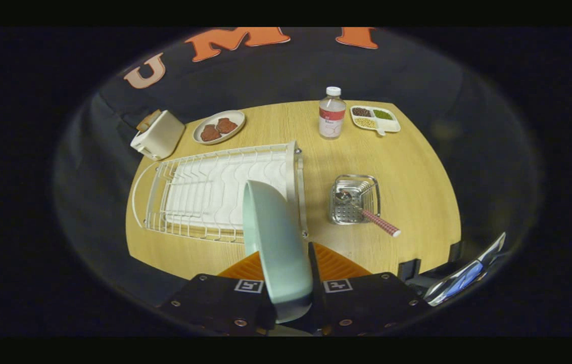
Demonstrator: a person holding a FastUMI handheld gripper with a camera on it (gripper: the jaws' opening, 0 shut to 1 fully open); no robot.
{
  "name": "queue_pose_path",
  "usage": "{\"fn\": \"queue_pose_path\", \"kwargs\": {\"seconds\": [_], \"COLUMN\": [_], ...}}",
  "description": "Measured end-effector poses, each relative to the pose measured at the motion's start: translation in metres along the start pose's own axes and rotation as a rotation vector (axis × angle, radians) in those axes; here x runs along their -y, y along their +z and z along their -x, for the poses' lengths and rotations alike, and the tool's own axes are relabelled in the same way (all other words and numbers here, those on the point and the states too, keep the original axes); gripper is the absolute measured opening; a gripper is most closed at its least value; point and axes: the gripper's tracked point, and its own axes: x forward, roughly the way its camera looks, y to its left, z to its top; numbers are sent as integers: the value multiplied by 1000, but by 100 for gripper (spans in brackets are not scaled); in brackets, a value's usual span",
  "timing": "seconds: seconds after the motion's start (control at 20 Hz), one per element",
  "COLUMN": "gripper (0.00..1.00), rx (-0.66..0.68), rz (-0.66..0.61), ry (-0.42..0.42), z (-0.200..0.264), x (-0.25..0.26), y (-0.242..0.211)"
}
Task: Take the plate from the dish rack, then take the spoon from the basket and place it into the plate.
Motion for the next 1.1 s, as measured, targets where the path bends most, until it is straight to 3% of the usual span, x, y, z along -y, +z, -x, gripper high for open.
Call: {"fn": "queue_pose_path", "kwargs": {"seconds": [0.35,0.6,0.9,1.1], "gripper": [29,29,29,29], "rx": [-71,-97,-104,-91], "rz": [-116,-214,-286,-293], "ry": [182,281,375,373], "z": [-26,-51,-73,-91], "x": [-1,-14,-30,-34], "y": [-72,-98,-117,-127]}}
